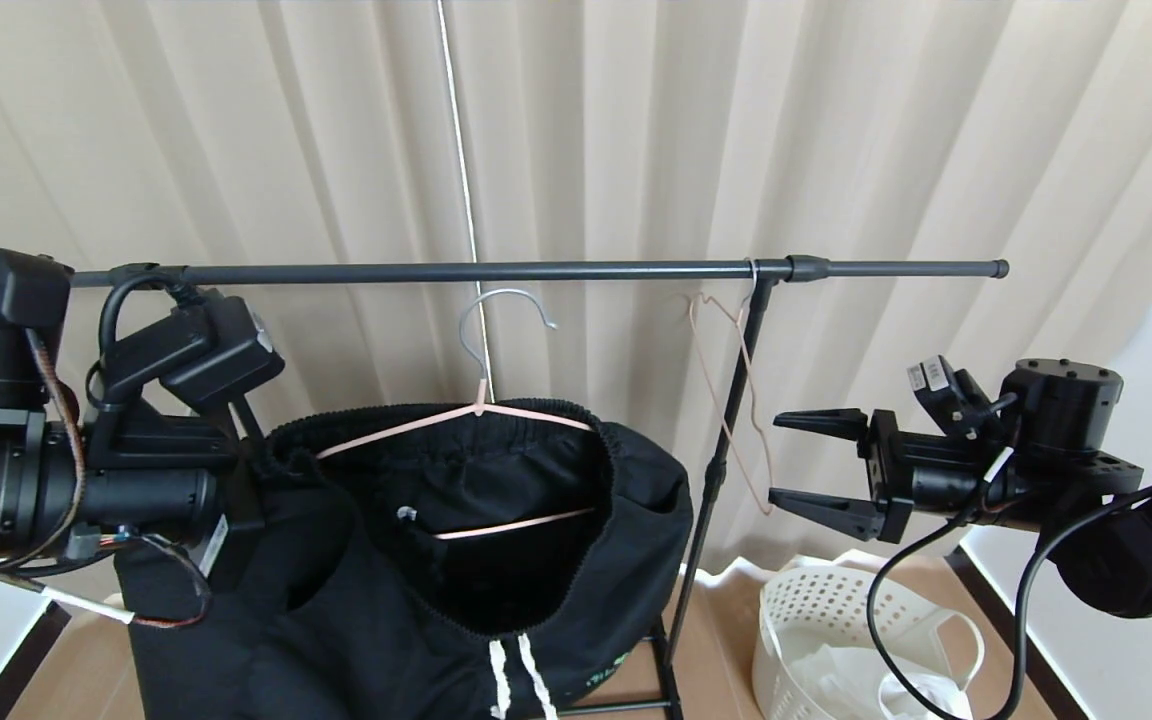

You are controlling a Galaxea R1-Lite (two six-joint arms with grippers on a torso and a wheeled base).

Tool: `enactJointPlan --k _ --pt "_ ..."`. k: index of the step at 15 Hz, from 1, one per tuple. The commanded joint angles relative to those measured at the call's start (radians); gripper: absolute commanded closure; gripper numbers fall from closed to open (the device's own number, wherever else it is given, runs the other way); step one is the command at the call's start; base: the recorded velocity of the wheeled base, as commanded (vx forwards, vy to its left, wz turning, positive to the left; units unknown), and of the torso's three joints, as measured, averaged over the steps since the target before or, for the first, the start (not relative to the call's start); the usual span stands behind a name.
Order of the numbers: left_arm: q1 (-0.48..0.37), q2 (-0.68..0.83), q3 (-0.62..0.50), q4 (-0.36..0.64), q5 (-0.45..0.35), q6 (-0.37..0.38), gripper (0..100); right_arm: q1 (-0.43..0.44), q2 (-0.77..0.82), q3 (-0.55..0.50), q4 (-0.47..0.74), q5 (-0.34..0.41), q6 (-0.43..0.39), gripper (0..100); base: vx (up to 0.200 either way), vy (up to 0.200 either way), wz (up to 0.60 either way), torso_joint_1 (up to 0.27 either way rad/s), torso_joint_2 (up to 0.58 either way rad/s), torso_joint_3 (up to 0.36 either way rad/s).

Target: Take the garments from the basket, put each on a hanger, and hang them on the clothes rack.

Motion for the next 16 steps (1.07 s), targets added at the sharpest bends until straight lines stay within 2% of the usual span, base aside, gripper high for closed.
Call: enactJointPlan --k 1,2,4,5,6,7,9,11,14,16 --pt "0.014 0.071 0.005 -0.044 0.006 -0.023 100 0.000 -0.001 -0.001 0.000 0.000 0.000 0 0.000 0.000 0.00 0.000 0.00 0.000" --pt "0.014 0.108 0.005 -0.088 0.044 -0.062 100 0.000 -0.001 -0.001 0.000 0.000 0.000 0 0.000 0.000 0.00 0.000 0.00 0.000" --pt "0.006 0.151 0.005 -0.128 0.109 -0.082 100 0.000 -0.001 -0.001 0.000 -0.001 0.000 0 0.000 0.000 0.00 0.000 0.00 0.000" --pt "0.002 0.201 0.004 -0.177 0.162 -0.117 100 0.000 -0.001 -0.002 0.000 -0.001 0.000 0 0.000 0.000 0.00 0.000 0.00 0.000" --pt "0.002 0.203 0.004 -0.179 0.164 -0.118 100 0.000 -0.001 -0.002 0.000 -0.001 0.000 0 0.000 0.000 0.00 0.000 0.00 0.000" --pt "-0.012 0.261 -0.008 -0.233 0.204 -0.195 100 0.000 -0.001 -0.004 0.000 -0.001 0.000 0 0.000 0.000 0.00 0.000 0.00 0.000" --pt "-0.014 0.338 -0.030 -0.303 0.267 -0.240 100 0.000 0.003 -0.005 0.000 -0.001 0.000 0 0.000 0.000 0.00 0.000 0.00 0.000" --pt "-0.014 0.402 -0.041 -0.395 0.296 -0.287 100 0.000 0.004 -0.005 0.000 -0.001 0.000 0 0.000 0.000 0.00 0.000 0.00 0.000" --pt "-0.020 0.464 -0.045 -0.506 0.297 -0.367 100 0.000 0.006 -0.004 0.000 -0.004 0.000 0 0.000 0.000 0.00 0.000 0.00 0.000" --pt "-0.021 0.500 -0.062 -0.570 0.299 -0.454 100 0.000 0.006 -0.005 0.000 -0.004 0.000 0 0.000 0.000 0.00 0.000 0.00 0.000"
